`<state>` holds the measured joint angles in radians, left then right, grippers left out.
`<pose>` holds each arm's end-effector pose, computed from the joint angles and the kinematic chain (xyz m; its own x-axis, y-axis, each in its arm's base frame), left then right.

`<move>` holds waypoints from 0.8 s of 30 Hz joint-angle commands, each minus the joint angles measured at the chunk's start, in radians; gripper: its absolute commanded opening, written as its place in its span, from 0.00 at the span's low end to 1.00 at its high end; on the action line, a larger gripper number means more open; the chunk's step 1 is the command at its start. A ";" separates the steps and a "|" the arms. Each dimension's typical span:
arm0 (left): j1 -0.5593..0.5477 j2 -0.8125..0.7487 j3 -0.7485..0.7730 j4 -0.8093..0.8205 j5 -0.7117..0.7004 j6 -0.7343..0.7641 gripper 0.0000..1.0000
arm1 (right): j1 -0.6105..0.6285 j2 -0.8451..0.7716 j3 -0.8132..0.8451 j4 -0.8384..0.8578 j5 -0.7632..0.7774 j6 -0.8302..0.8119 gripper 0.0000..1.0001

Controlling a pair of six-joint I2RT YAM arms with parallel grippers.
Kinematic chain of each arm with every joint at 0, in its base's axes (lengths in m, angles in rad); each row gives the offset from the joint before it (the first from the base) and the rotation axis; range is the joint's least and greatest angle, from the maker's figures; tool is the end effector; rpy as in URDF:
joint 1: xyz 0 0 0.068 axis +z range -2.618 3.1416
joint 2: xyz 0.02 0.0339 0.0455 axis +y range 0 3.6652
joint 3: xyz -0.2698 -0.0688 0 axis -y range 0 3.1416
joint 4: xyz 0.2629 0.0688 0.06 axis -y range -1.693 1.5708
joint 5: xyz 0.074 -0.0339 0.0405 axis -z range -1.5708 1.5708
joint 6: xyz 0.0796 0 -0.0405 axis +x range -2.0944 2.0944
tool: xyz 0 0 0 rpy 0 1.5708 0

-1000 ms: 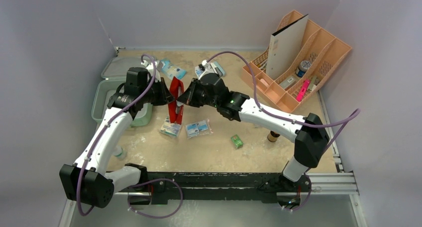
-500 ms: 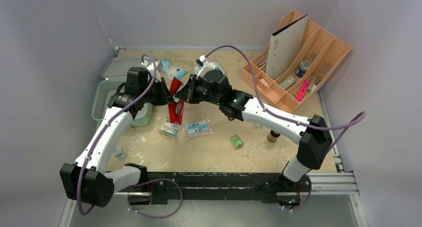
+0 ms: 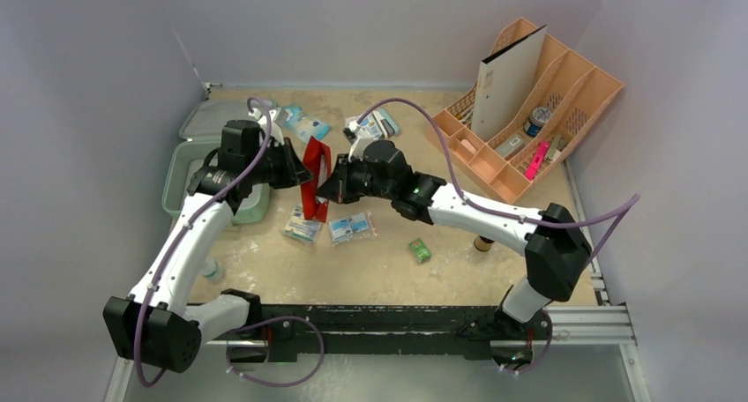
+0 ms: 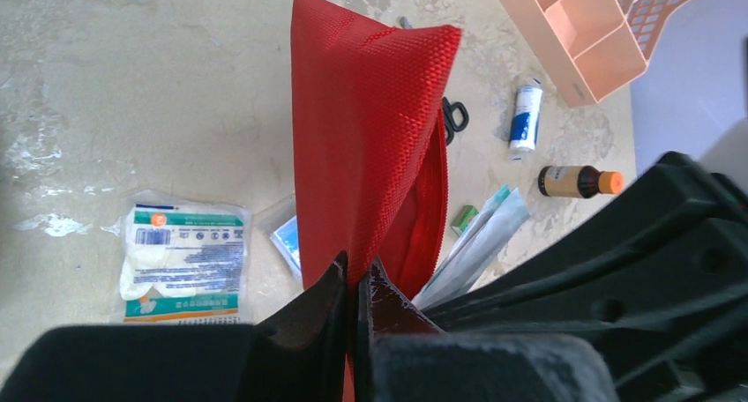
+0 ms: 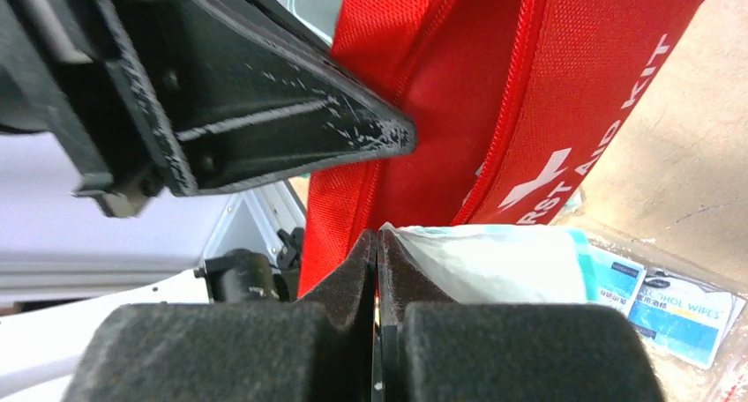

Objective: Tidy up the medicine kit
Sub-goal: Place the medical item at the medicine pouch.

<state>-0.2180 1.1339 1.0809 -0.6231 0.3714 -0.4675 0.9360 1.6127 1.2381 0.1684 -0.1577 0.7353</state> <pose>0.2741 -0.0903 0.3112 -0.7608 -0.2616 -0.5940 0.1513 0.8185 -0.5543 0.2552 0.3676 0.3115 -0.6846 0.1876 -0.7043 -0.5759 0.4531 0.6804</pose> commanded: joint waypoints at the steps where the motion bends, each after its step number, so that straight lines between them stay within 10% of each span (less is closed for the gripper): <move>1: 0.005 -0.030 0.021 0.017 0.053 -0.029 0.00 | 0.004 -0.027 -0.036 0.108 -0.098 -0.055 0.00; 24: 0.005 0.011 0.042 -0.007 0.091 -0.028 0.00 | -0.004 -0.125 0.022 0.062 -0.112 -0.292 0.00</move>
<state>-0.2180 1.1488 1.0809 -0.6342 0.4274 -0.4885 0.9356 1.4876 1.2739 0.1928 -0.2558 0.4801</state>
